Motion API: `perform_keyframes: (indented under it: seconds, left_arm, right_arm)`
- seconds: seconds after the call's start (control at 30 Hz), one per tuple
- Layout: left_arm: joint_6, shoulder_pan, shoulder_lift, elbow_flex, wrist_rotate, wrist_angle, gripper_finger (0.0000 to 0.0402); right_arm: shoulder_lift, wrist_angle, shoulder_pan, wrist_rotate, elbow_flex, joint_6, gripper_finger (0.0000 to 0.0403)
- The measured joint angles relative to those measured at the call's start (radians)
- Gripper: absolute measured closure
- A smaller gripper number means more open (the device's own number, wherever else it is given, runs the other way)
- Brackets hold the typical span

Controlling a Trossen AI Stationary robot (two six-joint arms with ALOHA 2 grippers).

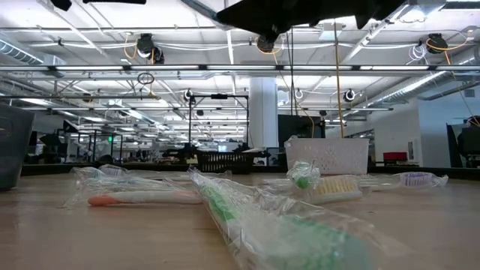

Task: Pick & Place Toothbrushes
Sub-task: Put the blue toothbrush into the orange bin

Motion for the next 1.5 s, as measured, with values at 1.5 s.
perform_keyframes:
  seconds: [1.5]
  left_arm:
    - [0.143, -0.019, 0.0, 0.0, -0.059, 0.151, 0.0245]
  right_arm:
    - [0.05, 0.071, -0.019, -0.048, 0.001, -0.036, 0.0397]
